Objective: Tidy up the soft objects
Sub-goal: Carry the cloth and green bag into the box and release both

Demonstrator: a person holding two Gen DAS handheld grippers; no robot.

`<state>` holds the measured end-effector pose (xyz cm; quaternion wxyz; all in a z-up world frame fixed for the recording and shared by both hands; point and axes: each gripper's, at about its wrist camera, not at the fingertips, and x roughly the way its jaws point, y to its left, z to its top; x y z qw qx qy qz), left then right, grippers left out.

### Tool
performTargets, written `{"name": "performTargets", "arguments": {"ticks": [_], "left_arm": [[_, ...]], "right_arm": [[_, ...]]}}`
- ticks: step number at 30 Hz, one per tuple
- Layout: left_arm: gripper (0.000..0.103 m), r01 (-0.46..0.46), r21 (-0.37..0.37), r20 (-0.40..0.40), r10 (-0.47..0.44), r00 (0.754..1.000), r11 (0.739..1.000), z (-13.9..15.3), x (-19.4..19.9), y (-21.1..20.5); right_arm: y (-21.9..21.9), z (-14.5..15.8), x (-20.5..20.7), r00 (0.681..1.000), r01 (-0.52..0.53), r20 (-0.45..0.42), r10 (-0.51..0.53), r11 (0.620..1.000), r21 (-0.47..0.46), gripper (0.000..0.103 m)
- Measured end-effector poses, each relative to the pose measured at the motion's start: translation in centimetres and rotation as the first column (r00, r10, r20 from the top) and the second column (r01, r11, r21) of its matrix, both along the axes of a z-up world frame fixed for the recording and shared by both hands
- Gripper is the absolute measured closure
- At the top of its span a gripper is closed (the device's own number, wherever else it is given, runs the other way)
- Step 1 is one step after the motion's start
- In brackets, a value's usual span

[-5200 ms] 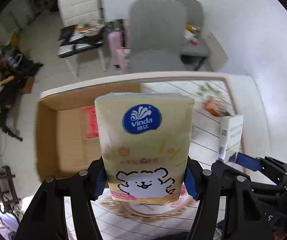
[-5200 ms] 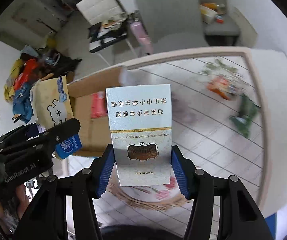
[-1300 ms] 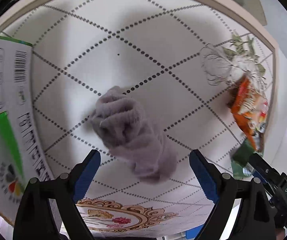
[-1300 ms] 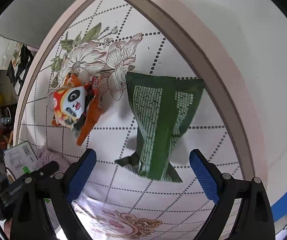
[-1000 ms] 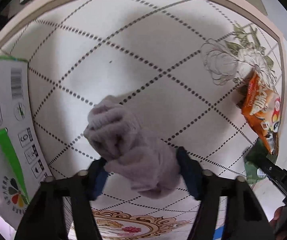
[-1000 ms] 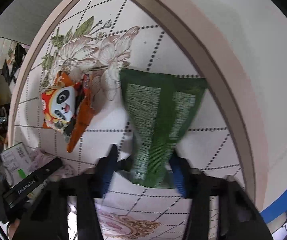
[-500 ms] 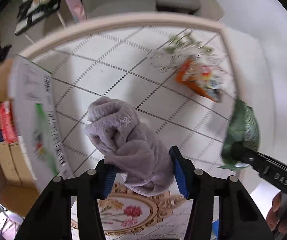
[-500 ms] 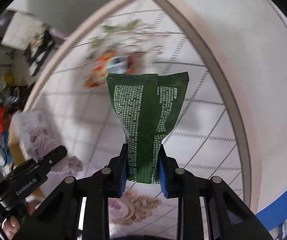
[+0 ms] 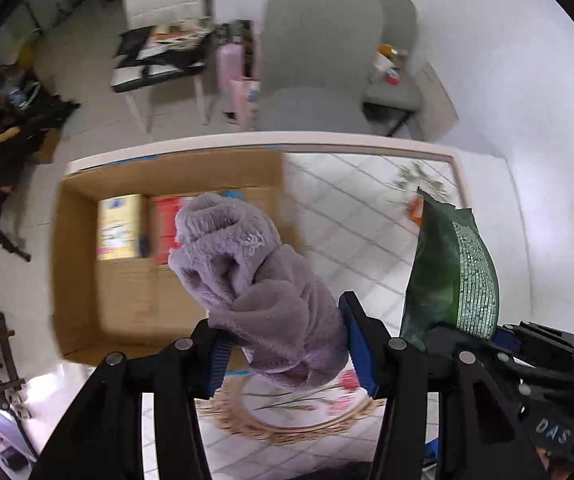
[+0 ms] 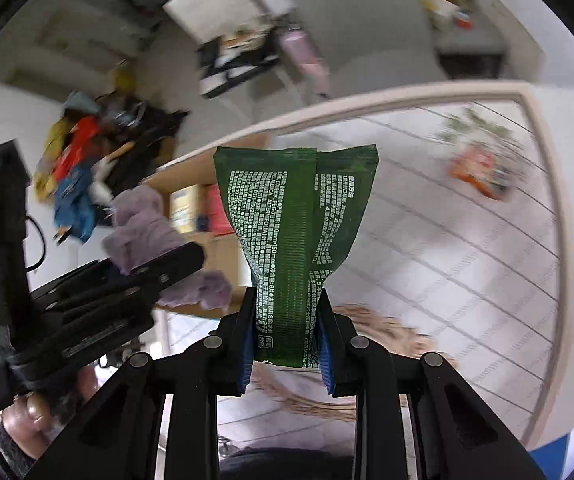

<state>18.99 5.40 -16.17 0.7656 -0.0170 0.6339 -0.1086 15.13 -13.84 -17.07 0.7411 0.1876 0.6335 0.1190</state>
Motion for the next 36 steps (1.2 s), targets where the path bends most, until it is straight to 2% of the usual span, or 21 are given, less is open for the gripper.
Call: {"name": "performTargets", "arguments": {"ticks": [3, 7, 13, 21, 26, 31, 36], "left_arm": [[0.055, -0.034, 0.034, 0.002, 0.034, 0.999, 0.999, 0.1, 0.2, 4.5], [0.055, -0.062, 0.077, -0.011, 0.063, 0.998, 0.995, -1.1, 0.5, 9.0], [0.055, -0.084, 0.122, -0.077, 0.093, 0.993, 0.989, -5.8, 1.8, 14.0], [0.055, -0.075, 0.127, -0.209, 0.101, 0.973, 0.989, -12.9, 3.7, 15.9], [0.055, -0.052, 0.129, -0.28, 0.087, 0.956, 0.99, -16.2, 4.1, 16.0], [0.055, -0.041, 0.125, -0.317, 0.079, 0.945, 0.991, -17.7, 3.9, 15.8], [0.053, -0.034, 0.145, -0.326, 0.08, 0.942, 0.989, -17.9, 3.9, 15.8]], "right_arm": [[5.5, -0.1, 1.3, 0.999, -0.041, -0.003, 0.041, 0.999, -0.001, 0.075], [12.1, -2.1, 2.8, 0.996, -0.088, -0.031, 0.088, 0.996, -0.023, 0.075], [18.9, -7.7, 4.8, 0.986, -0.139, -0.11, 0.128, 0.986, -0.096, 0.075], [22.1, -13.6, 6.6, 0.972, -0.167, -0.192, 0.135, 0.973, -0.159, 0.075], [22.6, -16.3, 7.0, 0.962, -0.184, -0.234, 0.138, 0.965, -0.188, 0.075], [22.7, -18.2, 7.1, 0.955, -0.19, -0.265, 0.132, 0.96, -0.205, 0.075], [23.0, -18.9, 7.3, 0.947, -0.2, -0.29, 0.136, 0.959, -0.202, 0.074]]}}
